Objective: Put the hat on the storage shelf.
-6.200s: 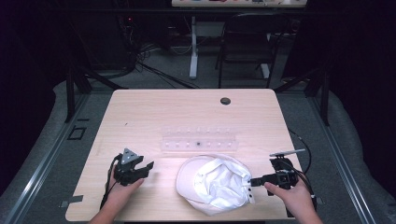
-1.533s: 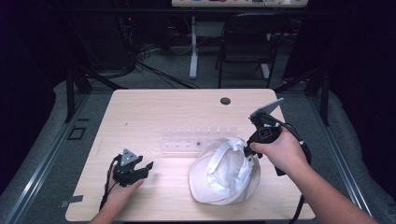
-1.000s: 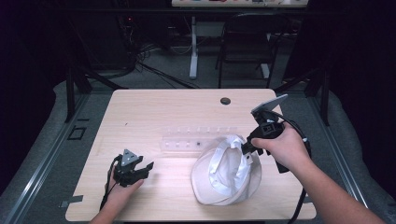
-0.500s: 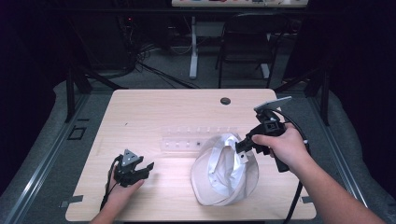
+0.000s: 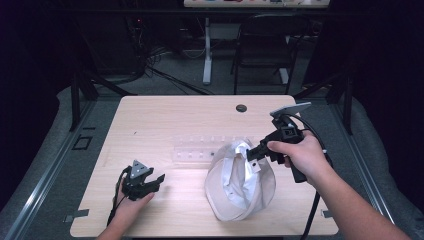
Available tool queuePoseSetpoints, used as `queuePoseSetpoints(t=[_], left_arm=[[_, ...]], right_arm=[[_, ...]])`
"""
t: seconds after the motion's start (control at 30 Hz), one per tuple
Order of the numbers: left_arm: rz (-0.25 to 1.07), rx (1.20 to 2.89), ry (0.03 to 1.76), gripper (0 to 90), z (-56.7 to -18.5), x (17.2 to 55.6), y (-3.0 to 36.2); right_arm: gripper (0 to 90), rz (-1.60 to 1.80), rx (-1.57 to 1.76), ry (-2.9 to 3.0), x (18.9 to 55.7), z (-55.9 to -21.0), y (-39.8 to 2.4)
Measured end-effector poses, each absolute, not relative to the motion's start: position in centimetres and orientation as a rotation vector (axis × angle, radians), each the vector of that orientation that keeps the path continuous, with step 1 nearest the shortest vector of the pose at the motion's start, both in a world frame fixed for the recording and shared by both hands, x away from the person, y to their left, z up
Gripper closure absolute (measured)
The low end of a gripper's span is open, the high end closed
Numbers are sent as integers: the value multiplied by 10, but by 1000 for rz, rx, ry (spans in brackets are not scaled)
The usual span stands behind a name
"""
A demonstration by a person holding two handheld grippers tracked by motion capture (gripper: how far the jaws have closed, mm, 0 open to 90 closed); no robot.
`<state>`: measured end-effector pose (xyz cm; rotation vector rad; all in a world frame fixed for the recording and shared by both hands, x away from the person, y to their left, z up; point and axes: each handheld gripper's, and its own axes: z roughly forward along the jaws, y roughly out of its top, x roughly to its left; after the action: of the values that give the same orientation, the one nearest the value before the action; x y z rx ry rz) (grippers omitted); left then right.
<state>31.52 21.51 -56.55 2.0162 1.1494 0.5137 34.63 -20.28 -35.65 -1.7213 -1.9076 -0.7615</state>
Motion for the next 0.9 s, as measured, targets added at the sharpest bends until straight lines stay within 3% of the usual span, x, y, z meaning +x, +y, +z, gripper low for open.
queuePoseSetpoints(t=[0.9], left_arm=[[501, 2024, 1135, 467, -565, 314, 213]], right_arm=[[822, -879, -1702, -1858, 352, -334, -208]])
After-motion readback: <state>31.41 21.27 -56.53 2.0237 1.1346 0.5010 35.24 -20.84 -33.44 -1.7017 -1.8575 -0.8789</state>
